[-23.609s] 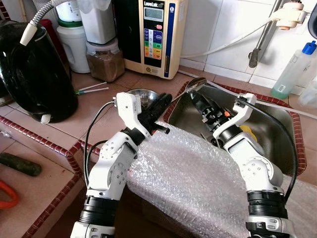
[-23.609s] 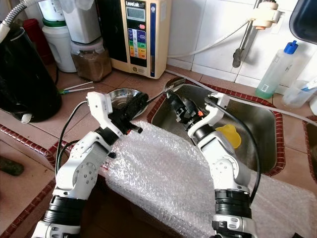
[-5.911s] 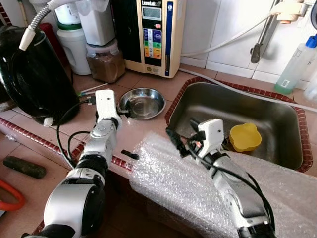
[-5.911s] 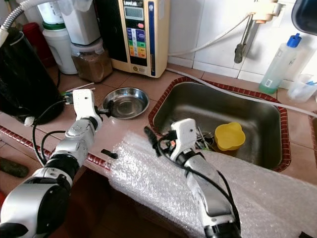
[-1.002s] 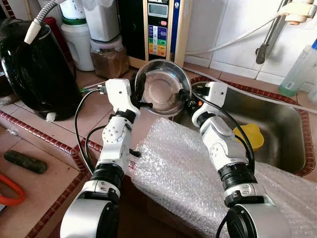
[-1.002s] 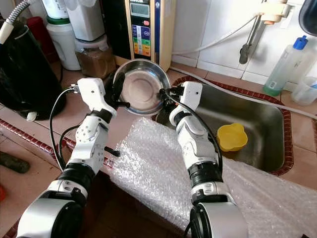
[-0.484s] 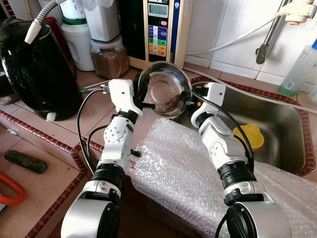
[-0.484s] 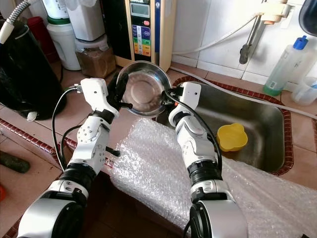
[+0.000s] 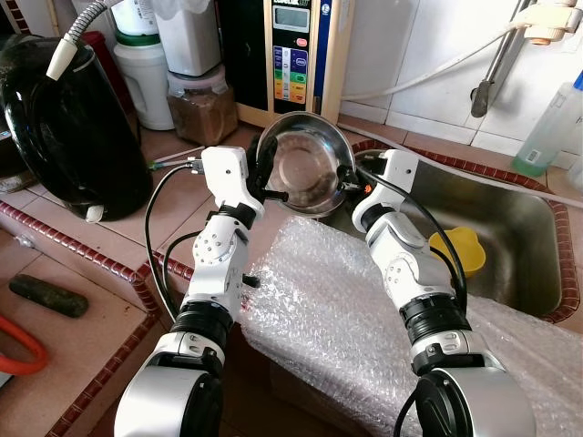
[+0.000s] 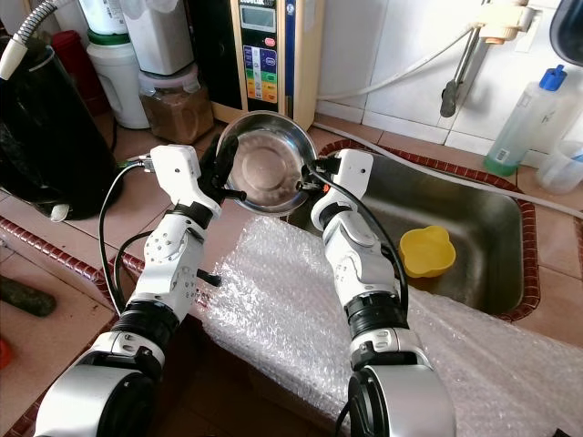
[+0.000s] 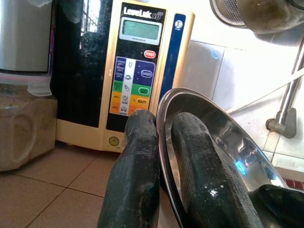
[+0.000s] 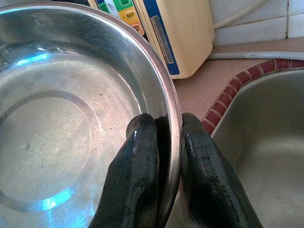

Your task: Kitchen organization

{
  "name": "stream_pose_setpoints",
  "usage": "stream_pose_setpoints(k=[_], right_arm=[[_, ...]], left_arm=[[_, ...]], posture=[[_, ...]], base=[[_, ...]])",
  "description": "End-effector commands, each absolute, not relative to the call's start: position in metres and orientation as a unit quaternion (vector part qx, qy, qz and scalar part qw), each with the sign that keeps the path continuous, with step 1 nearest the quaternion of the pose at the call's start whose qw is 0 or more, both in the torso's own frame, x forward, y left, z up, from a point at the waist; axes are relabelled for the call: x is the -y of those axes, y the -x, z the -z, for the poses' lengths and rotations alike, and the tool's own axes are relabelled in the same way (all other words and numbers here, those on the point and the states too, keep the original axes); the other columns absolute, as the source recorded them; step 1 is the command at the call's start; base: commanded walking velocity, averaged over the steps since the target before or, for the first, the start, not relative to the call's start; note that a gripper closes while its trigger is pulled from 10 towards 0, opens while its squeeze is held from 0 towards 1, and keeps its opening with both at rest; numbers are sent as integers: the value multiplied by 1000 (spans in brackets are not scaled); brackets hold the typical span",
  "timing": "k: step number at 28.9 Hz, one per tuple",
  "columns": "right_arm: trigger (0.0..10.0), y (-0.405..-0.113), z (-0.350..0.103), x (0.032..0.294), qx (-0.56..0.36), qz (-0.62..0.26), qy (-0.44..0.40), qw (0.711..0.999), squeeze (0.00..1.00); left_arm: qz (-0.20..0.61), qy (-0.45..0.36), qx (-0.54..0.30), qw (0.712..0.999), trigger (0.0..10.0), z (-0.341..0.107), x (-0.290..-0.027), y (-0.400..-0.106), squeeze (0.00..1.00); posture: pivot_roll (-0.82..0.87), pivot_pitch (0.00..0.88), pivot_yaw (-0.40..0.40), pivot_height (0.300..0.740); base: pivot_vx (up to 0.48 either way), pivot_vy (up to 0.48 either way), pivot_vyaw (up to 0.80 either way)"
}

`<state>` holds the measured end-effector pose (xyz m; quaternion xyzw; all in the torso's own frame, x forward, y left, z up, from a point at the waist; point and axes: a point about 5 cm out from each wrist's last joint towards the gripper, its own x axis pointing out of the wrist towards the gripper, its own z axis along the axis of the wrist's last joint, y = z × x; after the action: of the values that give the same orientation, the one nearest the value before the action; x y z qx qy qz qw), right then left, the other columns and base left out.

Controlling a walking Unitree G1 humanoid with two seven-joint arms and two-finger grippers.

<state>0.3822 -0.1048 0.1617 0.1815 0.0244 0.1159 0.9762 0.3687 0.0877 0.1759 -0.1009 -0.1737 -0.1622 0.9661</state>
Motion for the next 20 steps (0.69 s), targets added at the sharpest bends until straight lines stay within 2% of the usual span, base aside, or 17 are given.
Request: stream_pose_setpoints(k=[1,14,15,16,19,20], right_arm=[[0,-383,-149,130,-51,-50,-177,982,0],[0,-383,-143,129,-74,-63,-198,975,0],[510,-382,-143,127,-77,-70,-196,975,0],[4510,-382,-143,126,-79,-75,-197,974,0],[4000,-382,-142,123,-81,-80,-195,974,0],[10000,-382,-146,123,-66,-81,-205,973,0]], left_arm=[[171,99,210,958,0,-192,-91,-369,0],[192,107,224,949,0,-195,-85,-366,0],[193,107,225,949,0,-196,-85,-366,0],[193,107,225,949,0,-196,-84,-365,0],[193,108,226,949,0,-196,-85,-365,0],[193,108,225,949,0,-196,-85,-365,0]], posture=[[-3,0,21,740],[-4,0,12,740],[-3,0,10,740],[-3,0,10,740],[-3,0,8,740],[-3,0,7,740]], base=[[0,0,0],[0,0,0],[0,0,0],[0,0,0],[0,0,0],[0,0,0]])
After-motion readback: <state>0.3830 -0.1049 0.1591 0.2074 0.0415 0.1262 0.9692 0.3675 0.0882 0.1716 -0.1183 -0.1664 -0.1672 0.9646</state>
